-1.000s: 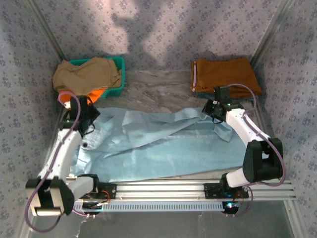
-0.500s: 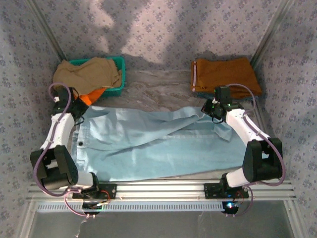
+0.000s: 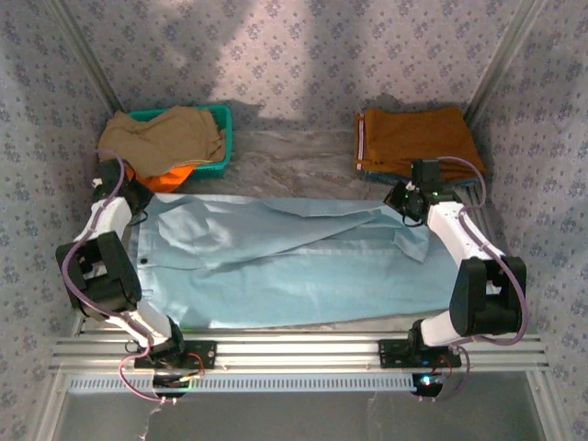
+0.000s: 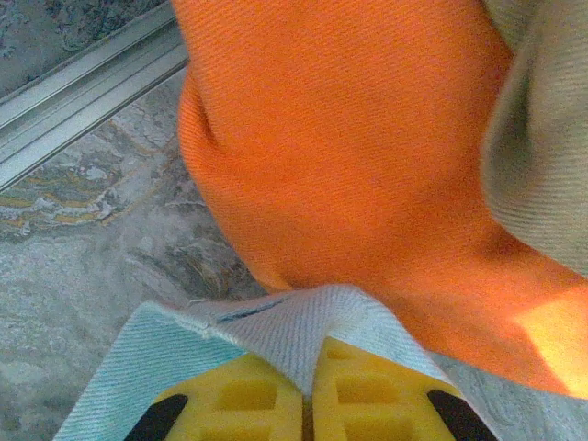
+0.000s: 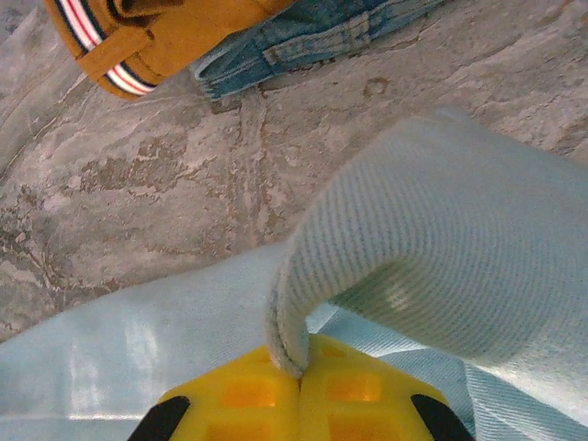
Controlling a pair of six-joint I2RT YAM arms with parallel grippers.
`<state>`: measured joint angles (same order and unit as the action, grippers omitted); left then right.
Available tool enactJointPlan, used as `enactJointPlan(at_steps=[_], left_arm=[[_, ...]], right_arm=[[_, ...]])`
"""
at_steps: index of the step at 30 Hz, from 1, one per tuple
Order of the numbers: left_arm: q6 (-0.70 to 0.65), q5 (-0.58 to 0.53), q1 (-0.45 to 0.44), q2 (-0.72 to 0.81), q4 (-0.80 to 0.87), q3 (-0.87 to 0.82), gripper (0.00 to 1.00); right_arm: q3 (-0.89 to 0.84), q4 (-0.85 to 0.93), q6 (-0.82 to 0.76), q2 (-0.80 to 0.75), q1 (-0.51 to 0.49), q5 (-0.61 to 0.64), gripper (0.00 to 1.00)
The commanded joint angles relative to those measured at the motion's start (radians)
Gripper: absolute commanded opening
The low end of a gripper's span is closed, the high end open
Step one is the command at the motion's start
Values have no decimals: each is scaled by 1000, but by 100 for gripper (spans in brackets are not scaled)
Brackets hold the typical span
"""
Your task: Fold and stack the trousers
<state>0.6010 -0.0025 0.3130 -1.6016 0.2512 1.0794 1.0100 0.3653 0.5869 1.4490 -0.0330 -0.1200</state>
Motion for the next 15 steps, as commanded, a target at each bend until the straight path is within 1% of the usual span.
enactJointPlan(at_steps=[1,3,4,5,8,12,14,15], left_arm=[[20,-1,26,23,-87,20,5],[29,-6,26,47,-112,-2,4],[34,-19,27,60,-122,-12,1],[42,-38,26,72,-131,-19,0],[51,-105,28,96,-140,-28,0],[50,-98,28,44,-127,8,0],[51,-95,28,16,-129,15,0],[55,-104,28,6,-132,15,3]], right_arm=[[37,10,11,16,23,16,0],[61,15,11,25,24,27,0],[77,18,10,32,25,38,0],[95,18,8,43,27,46,0],[174,41,10,101,41,68,0],[389,108,-1,250,45,95,0],[467,113,-15,310,39,95,0],[515,120,-18,344,34,108,0]])
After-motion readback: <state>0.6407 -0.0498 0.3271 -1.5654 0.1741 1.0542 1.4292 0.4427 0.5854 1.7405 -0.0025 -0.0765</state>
